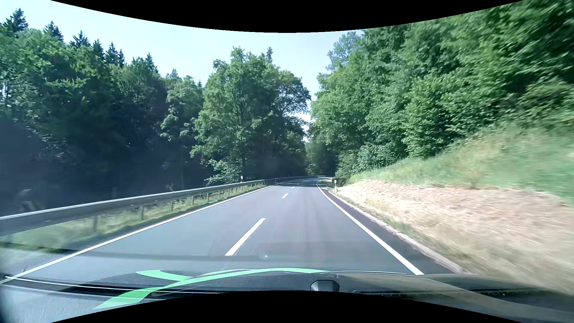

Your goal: Follow the waypoints while adhering to traffic rules and regulations

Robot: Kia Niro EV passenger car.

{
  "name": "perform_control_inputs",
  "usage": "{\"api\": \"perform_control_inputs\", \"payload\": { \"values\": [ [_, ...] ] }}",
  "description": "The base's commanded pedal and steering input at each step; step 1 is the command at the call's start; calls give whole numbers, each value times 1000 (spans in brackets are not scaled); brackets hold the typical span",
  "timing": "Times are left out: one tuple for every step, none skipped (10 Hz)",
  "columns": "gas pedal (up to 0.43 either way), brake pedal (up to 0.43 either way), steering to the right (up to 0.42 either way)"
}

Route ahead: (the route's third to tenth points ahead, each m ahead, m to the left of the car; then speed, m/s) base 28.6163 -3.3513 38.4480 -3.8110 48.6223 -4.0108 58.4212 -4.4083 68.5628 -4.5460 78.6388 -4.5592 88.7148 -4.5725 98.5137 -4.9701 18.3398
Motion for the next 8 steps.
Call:
{"api": "perform_control_inputs", "payload": {
  "values": [
    [157,0,5],
    [157,0,4],
    [157,0,4],
    [150,0,4],
    [110,0,4],
    [110,0,0],
    [118,0,-1],
    [138,0,-2]
  ]
}}
